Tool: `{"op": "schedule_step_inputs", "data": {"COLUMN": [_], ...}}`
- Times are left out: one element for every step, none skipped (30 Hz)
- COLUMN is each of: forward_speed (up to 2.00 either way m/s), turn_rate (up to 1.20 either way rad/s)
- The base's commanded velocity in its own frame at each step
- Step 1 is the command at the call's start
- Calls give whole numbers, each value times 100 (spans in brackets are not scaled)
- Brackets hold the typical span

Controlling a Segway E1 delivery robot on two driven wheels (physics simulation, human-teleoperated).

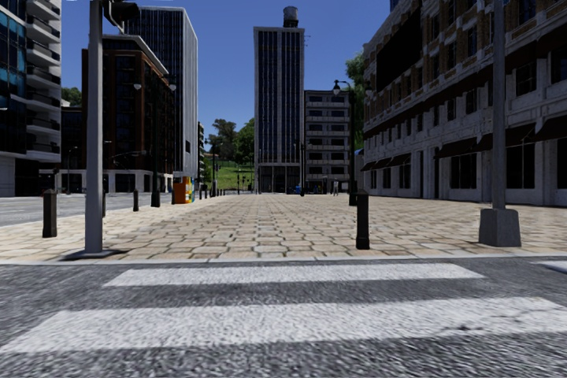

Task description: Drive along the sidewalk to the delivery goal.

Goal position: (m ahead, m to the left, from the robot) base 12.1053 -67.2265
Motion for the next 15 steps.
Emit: {"op": "schedule_step_inputs", "data": {"forward_speed": [200,200,200,200,200,200,200,200,200,200,200,200,200,200,200], "turn_rate": [0,0,0,0,0,0,0,0,0,0,0,0,0,0,0]}}
